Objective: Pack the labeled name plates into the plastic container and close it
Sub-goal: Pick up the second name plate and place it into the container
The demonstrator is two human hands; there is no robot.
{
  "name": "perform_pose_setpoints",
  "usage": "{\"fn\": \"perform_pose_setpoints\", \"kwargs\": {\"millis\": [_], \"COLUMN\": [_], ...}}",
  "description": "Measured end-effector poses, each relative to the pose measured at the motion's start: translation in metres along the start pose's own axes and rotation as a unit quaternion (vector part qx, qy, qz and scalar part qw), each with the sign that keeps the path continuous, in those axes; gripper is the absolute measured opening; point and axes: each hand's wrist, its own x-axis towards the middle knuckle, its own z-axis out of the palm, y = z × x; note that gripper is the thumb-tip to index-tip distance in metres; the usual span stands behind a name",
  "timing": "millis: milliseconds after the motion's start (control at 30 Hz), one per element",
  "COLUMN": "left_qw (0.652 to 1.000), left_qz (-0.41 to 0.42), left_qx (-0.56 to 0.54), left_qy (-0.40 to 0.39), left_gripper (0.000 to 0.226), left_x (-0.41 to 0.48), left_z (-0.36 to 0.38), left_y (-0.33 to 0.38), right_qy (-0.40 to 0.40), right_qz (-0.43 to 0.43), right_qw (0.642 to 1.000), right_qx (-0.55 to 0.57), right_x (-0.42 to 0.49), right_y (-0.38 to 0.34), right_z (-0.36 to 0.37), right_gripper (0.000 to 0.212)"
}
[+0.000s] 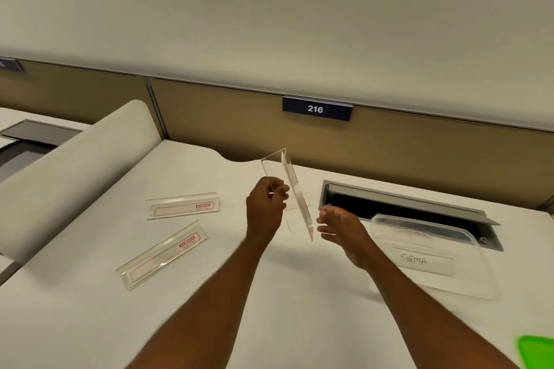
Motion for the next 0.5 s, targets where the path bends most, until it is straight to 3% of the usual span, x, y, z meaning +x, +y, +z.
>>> {"fn": "perform_pose_setpoints", "kwargs": {"millis": [133, 233, 400, 500], "left_qw": [0.981, 0.962, 0.937, 0.945], "left_qz": [-0.092, -0.112, -0.145, -0.164], "left_qx": [-0.171, -0.247, -0.316, -0.275], "left_qy": [-0.010, -0.019, -0.042, -0.068], "left_gripper": [0.008, 0.011, 0.018, 0.016], "left_x": [-0.002, -0.005, -0.009, -0.010], "left_z": [0.004, 0.005, 0.008, 0.007], "left_y": [0.008, 0.010, 0.015, 0.015], "right_qy": [-0.081, -0.122, -0.139, -0.122], "right_qz": [0.039, 0.050, 0.038, 0.026], "right_qw": [0.995, 0.985, 0.975, 0.978], "right_qx": [0.050, 0.114, 0.172, 0.168], "right_x": [-0.005, -0.006, -0.007, -0.009], "right_y": [-0.013, -0.017, -0.029, -0.035], "right_z": [-0.005, -0.014, -0.023, -0.031], "right_gripper": [0.034, 0.044, 0.049, 0.050]}}
